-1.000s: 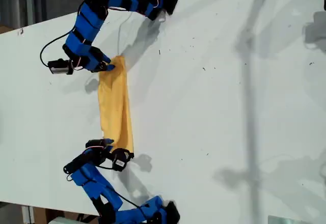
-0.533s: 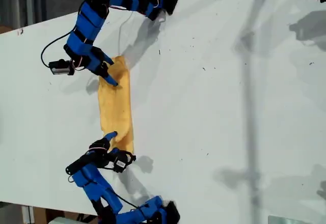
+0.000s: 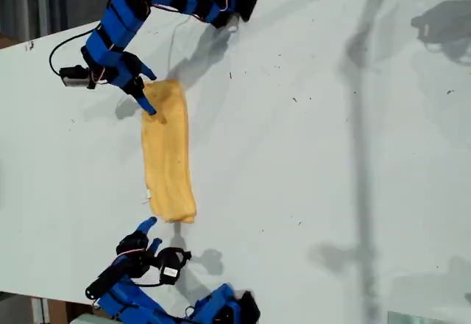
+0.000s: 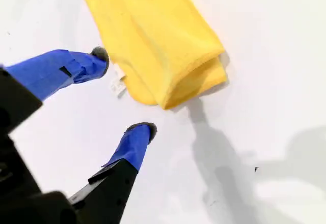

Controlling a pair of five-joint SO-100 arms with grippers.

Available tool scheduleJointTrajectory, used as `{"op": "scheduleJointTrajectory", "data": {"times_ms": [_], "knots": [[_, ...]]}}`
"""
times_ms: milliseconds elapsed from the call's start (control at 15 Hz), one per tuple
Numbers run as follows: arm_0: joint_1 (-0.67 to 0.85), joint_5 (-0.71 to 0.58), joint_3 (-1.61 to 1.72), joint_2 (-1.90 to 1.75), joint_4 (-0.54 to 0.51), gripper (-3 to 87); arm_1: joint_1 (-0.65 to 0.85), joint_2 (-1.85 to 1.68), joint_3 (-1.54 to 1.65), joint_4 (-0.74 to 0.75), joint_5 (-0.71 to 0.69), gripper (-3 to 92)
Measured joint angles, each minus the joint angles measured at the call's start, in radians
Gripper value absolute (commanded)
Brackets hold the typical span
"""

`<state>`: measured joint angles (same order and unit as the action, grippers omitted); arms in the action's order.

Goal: Grasp corners of a square towel and fold twice.

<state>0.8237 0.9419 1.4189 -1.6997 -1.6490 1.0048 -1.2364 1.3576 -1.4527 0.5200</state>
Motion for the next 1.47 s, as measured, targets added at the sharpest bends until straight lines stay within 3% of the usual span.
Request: {"op": "scheduleJointTrajectory", "data": {"times_ms": [333, 400, 467, 533, 733, 1067, 1467], "knots": [[0.018, -0.002, 0.092, -0.049, 0.046, 21.7, 0.023, 0.133, -0.021, 0.023, -0.012, 48.7], [0.018, 0.002, 0.117, -0.069, 0.054, 21.6, 0.028, 0.207, -0.049, 0.025, -0.012, 43.4], [0.02, 0.012, 0.16, -0.103, 0.06, 21.4, 0.031, 0.268, -0.086, 0.02, -0.012, 11.3], [0.02, 0.018, 0.212, -0.152, 0.072, 21.1, 0.04, 0.321, -0.138, 0.009, -0.012, 0.0], [-0.014, 0.072, 0.391, -0.373, 0.124, 20.9, 0.063, 0.341, -0.166, 0.028, 0.017, 0.0], [-0.13, 0.176, 0.746, -0.635, 0.29, 20.7, 0.118, 0.054, 0.189, 0.121, 0.153, 0.0], [-0.172, 0.21, 1.21, -0.805, 0.66, 20.5, -0.192, -0.08, -0.077, 0.031, 0.195, -0.1]]}}
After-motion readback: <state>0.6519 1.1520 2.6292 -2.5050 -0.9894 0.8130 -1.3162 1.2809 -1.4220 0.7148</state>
